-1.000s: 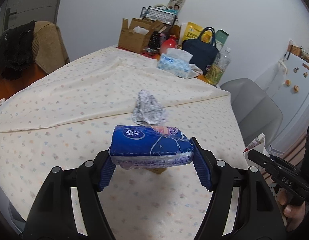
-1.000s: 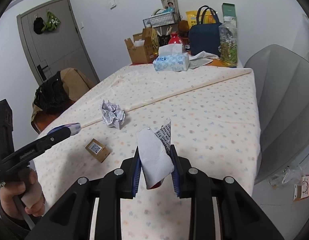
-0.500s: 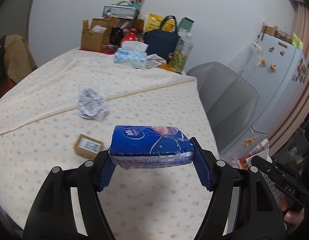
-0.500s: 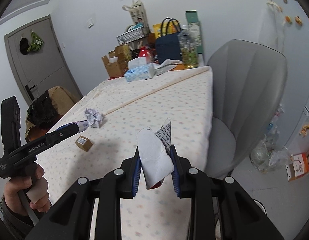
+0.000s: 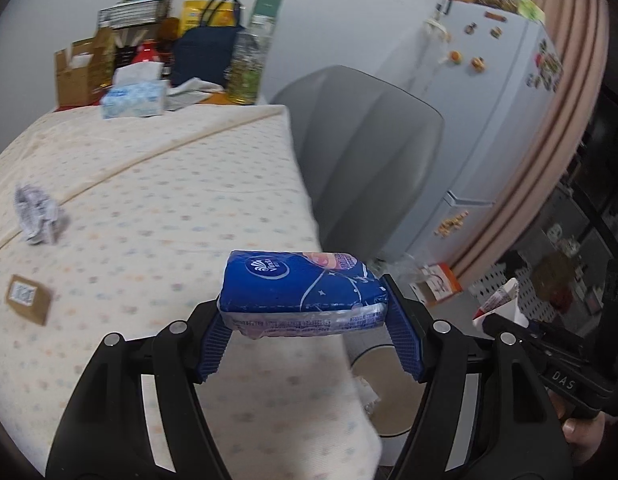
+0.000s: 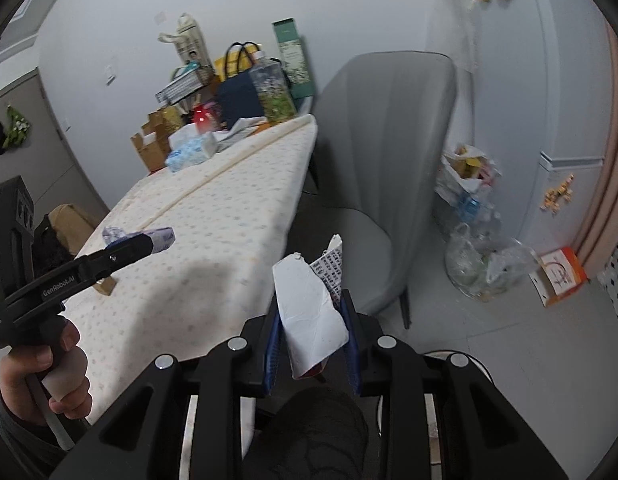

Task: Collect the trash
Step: 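Carry the wipe pack and paper in both grippers over the beige bin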

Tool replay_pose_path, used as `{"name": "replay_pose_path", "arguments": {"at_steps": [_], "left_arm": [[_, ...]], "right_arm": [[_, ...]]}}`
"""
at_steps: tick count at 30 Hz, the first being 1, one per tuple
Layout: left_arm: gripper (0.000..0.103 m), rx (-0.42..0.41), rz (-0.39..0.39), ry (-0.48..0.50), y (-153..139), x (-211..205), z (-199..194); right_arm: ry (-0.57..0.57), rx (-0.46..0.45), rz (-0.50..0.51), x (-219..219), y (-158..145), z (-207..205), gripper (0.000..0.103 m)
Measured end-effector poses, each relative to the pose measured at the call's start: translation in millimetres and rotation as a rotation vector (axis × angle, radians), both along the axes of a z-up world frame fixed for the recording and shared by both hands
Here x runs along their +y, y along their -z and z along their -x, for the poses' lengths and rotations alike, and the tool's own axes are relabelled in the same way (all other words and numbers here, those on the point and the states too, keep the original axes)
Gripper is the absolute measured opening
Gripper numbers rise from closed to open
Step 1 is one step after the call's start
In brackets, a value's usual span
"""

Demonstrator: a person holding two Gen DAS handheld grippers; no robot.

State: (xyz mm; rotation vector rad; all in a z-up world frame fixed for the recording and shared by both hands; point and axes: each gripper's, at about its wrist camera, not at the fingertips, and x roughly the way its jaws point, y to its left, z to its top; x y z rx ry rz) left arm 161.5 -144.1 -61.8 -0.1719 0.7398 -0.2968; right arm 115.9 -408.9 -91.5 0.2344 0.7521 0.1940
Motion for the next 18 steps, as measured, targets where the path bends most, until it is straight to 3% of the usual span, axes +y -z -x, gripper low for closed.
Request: {"name": "replay_pose_path", "arguments": {"at_steps": [10, 18], "left_arm": [[0.069, 0.068, -0.048, 0.154, 27, -89, -22], [0.069, 0.142, -0.089, 0.240, 57, -147, -31]], "right_arm": [[0.132, 0.058, -0.044, -67, 35, 9, 0.028], [0.217, 0.125, -0.091, -114, 81, 10, 0.030]]}}
